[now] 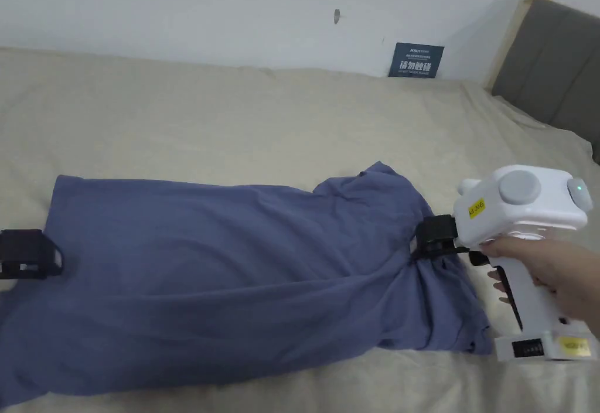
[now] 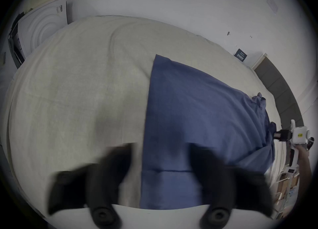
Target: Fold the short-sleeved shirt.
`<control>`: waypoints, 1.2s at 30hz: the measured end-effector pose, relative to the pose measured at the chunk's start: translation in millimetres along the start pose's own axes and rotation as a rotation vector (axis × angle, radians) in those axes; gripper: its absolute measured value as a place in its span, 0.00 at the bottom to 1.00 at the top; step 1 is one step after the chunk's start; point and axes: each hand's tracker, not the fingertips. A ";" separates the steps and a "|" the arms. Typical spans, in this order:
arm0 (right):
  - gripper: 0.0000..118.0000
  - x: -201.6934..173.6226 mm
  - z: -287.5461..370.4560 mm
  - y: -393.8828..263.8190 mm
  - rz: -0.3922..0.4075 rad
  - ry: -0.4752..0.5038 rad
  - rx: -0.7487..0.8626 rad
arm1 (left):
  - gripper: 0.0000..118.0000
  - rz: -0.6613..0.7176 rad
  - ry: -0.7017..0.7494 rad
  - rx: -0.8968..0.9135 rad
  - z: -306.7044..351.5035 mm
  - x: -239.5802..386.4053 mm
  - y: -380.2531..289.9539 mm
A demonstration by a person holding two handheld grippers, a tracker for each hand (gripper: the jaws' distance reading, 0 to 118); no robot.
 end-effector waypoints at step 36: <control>0.00 -70.5 180.5 -234.2 0.318 0.372 0.584 | 0.83 0.006 0.028 0.004 60.5 7.0 -103.9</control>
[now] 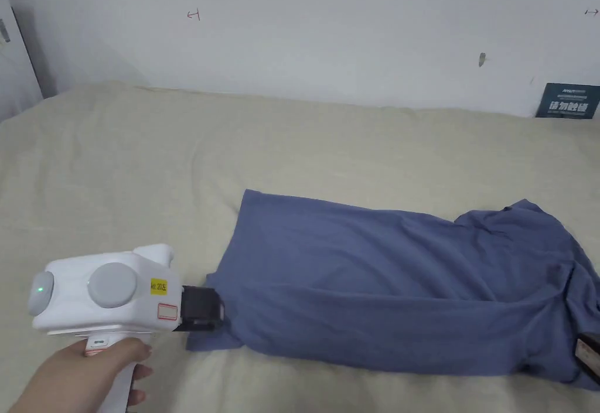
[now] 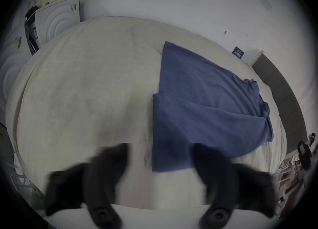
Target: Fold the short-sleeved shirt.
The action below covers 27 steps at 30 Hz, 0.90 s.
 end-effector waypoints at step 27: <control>0.00 111.0 -19.1 18.2 -0.143 -0.244 -0.161 | 0.04 -0.287 0.079 -0.076 -12.5 50.2 10.1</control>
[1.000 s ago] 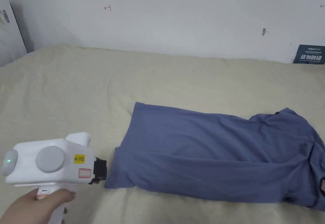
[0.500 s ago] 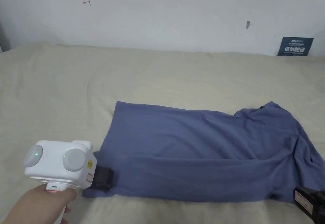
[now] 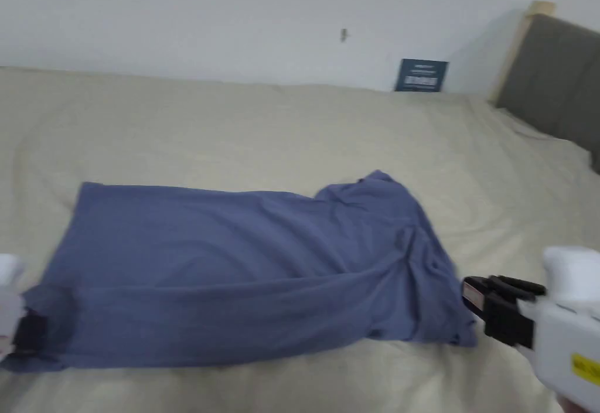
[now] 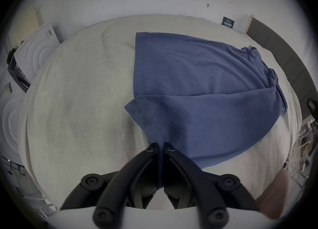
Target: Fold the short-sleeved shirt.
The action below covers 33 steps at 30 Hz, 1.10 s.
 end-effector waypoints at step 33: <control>0.05 56.0 -129.2 45.3 -0.099 0.062 -0.534 | 0.04 0.004 -0.039 -0.046 1.5 -8.8 6.0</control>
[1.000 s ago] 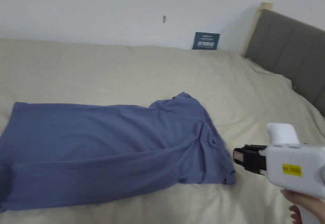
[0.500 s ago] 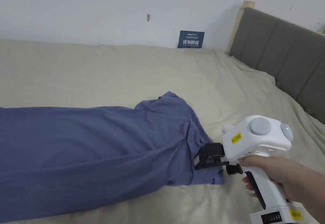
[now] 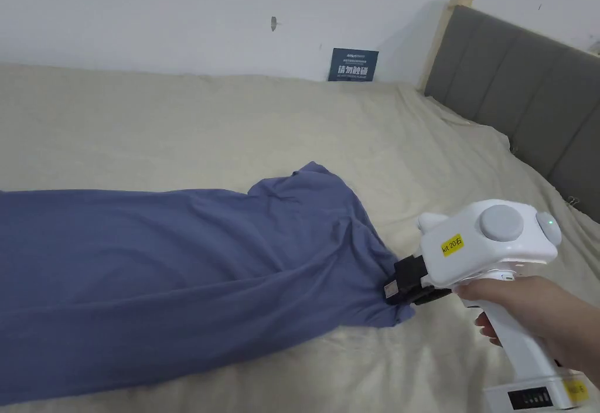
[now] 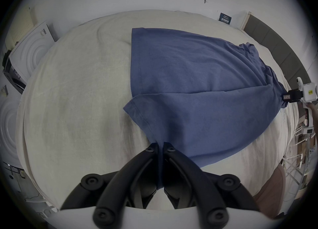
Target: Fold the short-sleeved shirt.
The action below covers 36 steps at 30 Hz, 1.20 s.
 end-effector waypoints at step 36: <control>0.79 47.9 63.3 -170.4 -0.142 -0.134 -0.120 | 0.55 0.032 -0.106 -0.118 52.8 -4.2 -120.1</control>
